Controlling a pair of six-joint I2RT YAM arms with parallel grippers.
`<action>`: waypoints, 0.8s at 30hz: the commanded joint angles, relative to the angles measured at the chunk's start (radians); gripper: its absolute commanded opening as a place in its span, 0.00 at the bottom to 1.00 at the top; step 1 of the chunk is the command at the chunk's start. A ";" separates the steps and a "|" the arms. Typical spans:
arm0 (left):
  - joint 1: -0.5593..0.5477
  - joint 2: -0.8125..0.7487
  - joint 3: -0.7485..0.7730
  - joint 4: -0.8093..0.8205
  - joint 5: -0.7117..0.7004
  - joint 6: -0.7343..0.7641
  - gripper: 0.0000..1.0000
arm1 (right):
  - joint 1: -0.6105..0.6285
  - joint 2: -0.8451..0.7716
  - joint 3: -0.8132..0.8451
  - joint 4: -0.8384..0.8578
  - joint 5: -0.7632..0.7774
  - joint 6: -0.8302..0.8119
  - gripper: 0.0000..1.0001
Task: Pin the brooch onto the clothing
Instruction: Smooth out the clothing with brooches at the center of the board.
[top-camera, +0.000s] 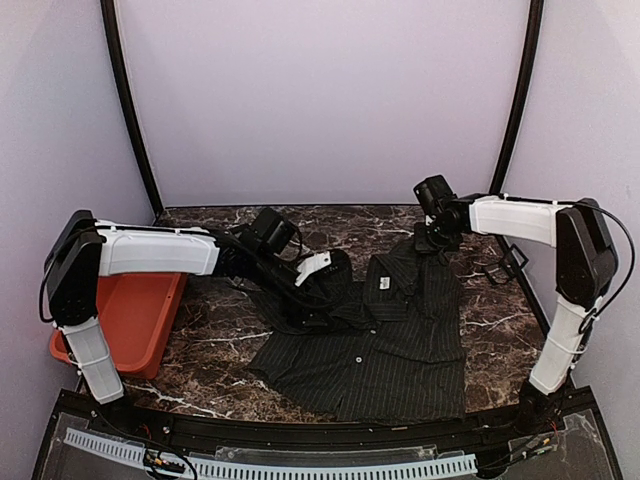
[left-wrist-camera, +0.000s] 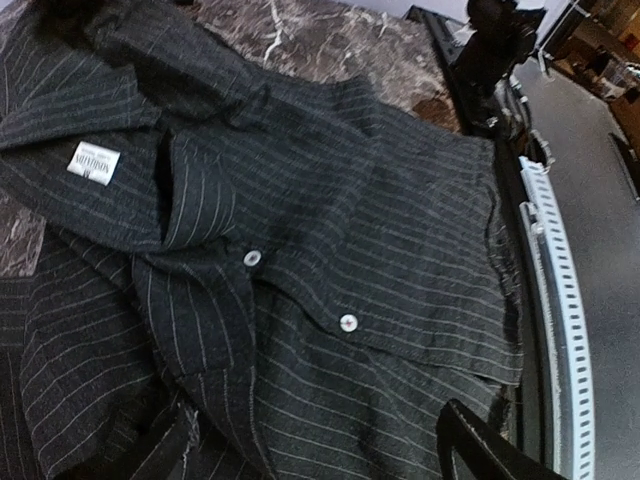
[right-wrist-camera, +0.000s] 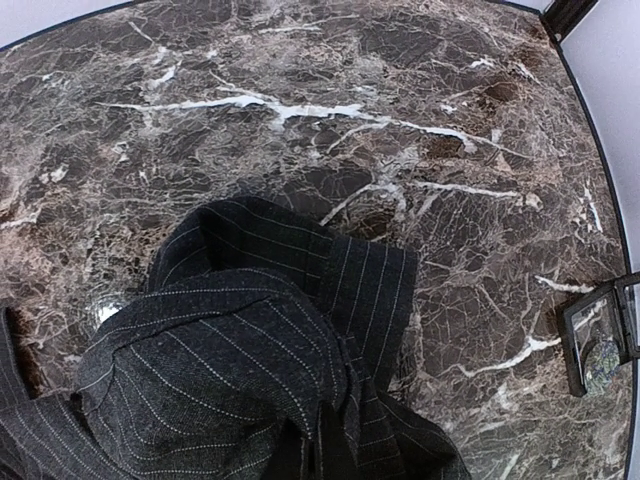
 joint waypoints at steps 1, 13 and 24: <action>-0.019 0.051 -0.001 -0.033 -0.213 0.012 0.81 | -0.011 -0.071 -0.038 0.018 -0.030 0.015 0.00; -0.022 0.175 0.091 -0.047 -0.251 -0.015 0.35 | -0.015 -0.105 -0.086 0.044 -0.062 0.006 0.00; 0.054 -0.219 0.012 -0.095 -0.400 -0.074 0.01 | -0.015 -0.335 -0.325 0.230 -0.161 -0.140 0.00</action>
